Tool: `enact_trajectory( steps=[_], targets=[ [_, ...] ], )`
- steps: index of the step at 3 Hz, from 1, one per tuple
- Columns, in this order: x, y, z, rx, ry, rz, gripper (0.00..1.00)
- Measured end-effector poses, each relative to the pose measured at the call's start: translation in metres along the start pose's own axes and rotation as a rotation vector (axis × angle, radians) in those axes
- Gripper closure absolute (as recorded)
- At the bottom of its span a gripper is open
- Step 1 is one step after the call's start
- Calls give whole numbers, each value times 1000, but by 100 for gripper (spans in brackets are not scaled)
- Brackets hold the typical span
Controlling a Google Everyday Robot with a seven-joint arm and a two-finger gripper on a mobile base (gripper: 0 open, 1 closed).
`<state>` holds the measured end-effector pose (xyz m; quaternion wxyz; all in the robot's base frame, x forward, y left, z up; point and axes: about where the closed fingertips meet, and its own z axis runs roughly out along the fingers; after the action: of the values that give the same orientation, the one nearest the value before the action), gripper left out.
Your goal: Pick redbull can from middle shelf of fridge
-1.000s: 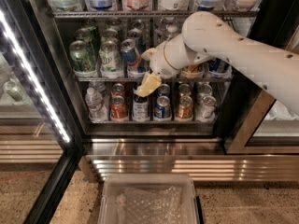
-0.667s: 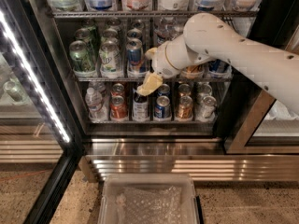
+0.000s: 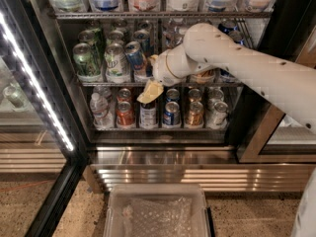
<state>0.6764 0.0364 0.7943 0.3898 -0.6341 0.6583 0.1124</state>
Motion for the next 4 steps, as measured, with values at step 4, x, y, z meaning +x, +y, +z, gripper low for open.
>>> enact_trajectory(
  steps=[4],
  targets=[
    [-41,-23,0,55,-94,-42,48]
  ],
)
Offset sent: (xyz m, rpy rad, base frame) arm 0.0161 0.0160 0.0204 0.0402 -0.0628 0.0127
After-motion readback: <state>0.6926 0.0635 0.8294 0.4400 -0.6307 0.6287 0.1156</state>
